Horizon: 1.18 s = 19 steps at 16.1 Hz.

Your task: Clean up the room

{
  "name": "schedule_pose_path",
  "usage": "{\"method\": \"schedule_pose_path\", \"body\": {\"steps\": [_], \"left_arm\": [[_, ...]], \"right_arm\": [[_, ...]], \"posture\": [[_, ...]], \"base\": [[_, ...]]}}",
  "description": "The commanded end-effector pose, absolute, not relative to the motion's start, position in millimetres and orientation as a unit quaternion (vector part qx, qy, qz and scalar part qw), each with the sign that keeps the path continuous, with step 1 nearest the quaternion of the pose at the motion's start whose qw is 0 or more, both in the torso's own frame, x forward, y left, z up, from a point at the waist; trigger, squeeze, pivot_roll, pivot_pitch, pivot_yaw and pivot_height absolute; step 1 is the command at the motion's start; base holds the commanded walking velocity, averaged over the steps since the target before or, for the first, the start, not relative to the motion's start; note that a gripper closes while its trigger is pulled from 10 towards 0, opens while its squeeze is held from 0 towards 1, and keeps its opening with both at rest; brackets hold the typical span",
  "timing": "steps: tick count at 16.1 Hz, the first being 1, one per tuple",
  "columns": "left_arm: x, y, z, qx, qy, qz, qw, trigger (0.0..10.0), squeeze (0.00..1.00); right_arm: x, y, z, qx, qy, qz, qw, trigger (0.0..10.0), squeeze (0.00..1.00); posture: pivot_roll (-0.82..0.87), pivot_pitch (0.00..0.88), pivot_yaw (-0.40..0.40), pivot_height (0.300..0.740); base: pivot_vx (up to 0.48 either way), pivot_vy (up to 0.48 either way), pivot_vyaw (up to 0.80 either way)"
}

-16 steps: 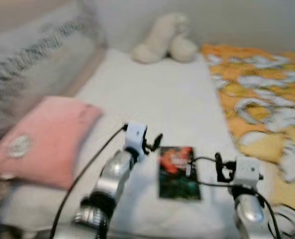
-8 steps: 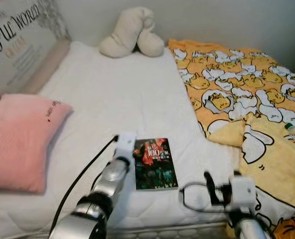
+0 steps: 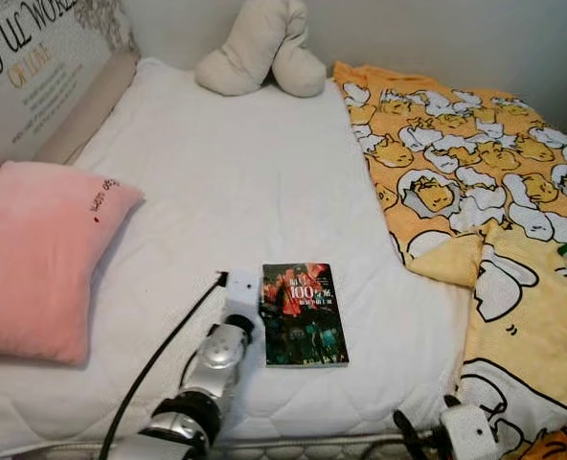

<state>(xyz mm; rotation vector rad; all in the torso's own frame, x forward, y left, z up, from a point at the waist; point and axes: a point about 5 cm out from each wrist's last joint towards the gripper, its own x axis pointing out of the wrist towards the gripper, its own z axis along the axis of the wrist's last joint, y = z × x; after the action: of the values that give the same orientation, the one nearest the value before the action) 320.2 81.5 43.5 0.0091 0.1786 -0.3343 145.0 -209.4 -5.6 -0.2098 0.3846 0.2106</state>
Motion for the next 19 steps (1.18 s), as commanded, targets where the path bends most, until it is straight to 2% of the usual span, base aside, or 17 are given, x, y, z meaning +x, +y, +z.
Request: {"method": "schedule_pose_path", "body": {"steps": [1, 3, 8, 10, 13, 17, 19], "left_arm": [[319.9, 72.4, 47.3, 0.015, 0.076, -0.188, 0.979, 10.0, 0.00], [311.7, 71.0, 36.8, 0.076, 0.085, -0.186, 0.976, 10.0, 0.00], [295.1, 68.9, 16.9, 0.130, 0.113, -0.194, 0.966, 10.0, 0.00], [291.1, 71.8, 8.7, 0.098, 0.148, -0.164, 0.970, 10.0, 0.00], [290.2, 63.8, 9.8, 0.095, 0.146, -0.180, 0.968, 10.0, 0.00], [289.1, 69.8, 2.8, 0.067, 0.187, -0.153, 0.968, 10.0, 0.00], [287.9, 75.4, -2.0, 0.090, 0.207, -0.140, 0.964, 10.0, 0.00]], "right_arm": [[137.1, -215.3, -10.0, -0.110, 0.204, 0.105, 0.967, 10.0, 0.00], [132.4, -218.2, -11.1, -0.091, 0.205, 0.099, 0.970, 10.0, 0.00], [129.9, -205.8, -11.1, -0.071, 0.201, 0.112, 0.971, 10.0, 0.00], [129.0, -203.1, -7.5, -0.073, 0.194, 0.116, 0.971, 10.0, 0.00], [124.1, -200.6, -5.3, -0.091, 0.196, 0.146, 0.965, 10.0, 0.00], [123.0, -200.3, -0.2, -0.084, 0.192, 0.138, 0.968, 10.0, 0.00], [123.3, -202.8, 1.2, -0.086, 0.192, 0.135, 0.968, 10.0, 0.00]], "posture": [[-0.07, 0.101, -0.091, 0.731], [-0.07, 0.106, -0.089, 0.731], [-0.10, 0.123, -0.084, 0.731], [-0.12, 0.134, -0.087, 0.731], [-0.13, 0.139, -0.094, 0.731], [-0.15, 0.147, -0.102, 0.731], [-0.15, 0.152, -0.102, 0.731]], "base": [[0.000, 0.000, 0.00], [0.000, 0.000, 0.00], [0.000, 0.000, 0.00], [0.000, 0.000, 0.00], [0.000, 0.000, 0.00], [0.000, 0.000, 0.00], [0.000, 0.000, 0.00]]}}
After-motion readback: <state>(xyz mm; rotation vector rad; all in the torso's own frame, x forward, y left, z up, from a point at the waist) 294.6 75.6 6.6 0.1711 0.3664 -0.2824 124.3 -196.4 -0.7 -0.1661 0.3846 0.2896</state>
